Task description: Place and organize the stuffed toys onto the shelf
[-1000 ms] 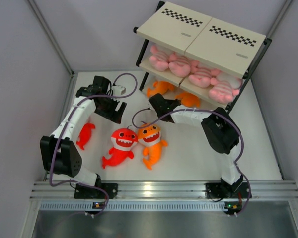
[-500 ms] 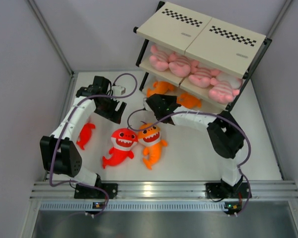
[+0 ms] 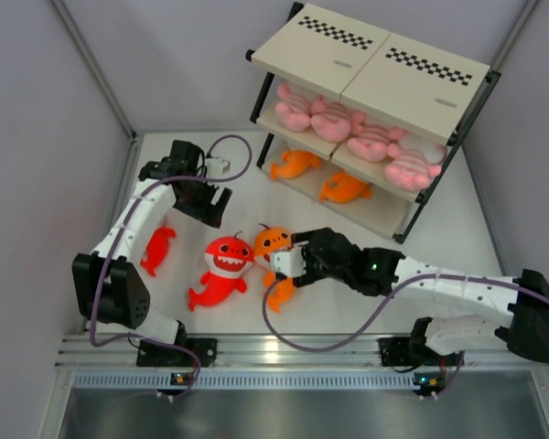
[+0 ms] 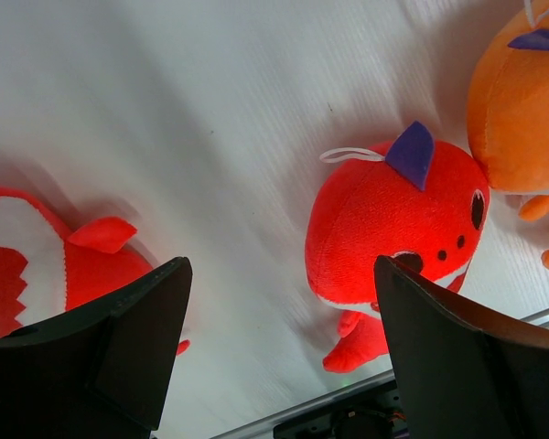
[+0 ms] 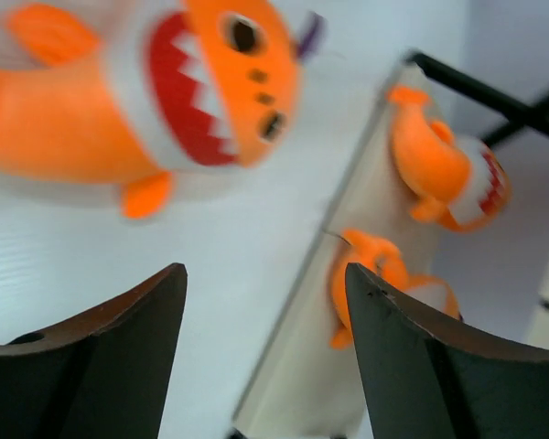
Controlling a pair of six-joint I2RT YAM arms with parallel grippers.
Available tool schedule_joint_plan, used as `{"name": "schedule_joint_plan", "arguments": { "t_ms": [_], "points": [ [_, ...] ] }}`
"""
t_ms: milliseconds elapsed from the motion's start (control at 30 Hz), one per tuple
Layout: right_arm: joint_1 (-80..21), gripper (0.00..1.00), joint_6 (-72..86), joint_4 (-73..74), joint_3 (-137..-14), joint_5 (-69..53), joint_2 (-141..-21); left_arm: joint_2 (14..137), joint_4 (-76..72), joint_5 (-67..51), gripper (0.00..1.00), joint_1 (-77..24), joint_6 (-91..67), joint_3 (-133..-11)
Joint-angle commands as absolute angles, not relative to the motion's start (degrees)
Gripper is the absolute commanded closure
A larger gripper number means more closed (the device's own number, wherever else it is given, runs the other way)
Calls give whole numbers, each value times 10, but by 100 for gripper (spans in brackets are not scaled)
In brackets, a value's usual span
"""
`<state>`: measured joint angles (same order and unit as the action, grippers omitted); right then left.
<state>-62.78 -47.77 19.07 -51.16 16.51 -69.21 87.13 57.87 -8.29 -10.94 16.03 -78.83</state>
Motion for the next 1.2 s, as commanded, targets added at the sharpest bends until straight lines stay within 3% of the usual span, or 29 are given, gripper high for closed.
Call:
{"name": "schedule_joint_plan", "arguments": {
  "t_ms": [0,533,633,667,700,767,833,1167],
  "points": [
    [-672,30,-497,162,-482,17,-691,867,562,-71,13,-108,159,-776],
    [-766,30,-600,189,-537,110,-929,853,562,-83,13,-94,166,-758],
    [-766,40,-594,191,-548,149,-955,853,562,-84,13,-94,167,-757],
    [-764,62,-578,198,-563,153,-960,853,562,-84,13,-94,167,-758],
    [-762,72,-568,201,-570,163,-966,853,562,-84,13,-94,168,-758],
    [-760,90,-542,216,-596,168,-969,853,562,-87,13,-94,168,-758],
    [-758,98,-520,255,-617,175,-971,853,562,-87,13,-94,167,-759],
    [-733,100,-349,604,-796,167,-919,853,562,-90,13,-94,169,-761]
  ]
}}
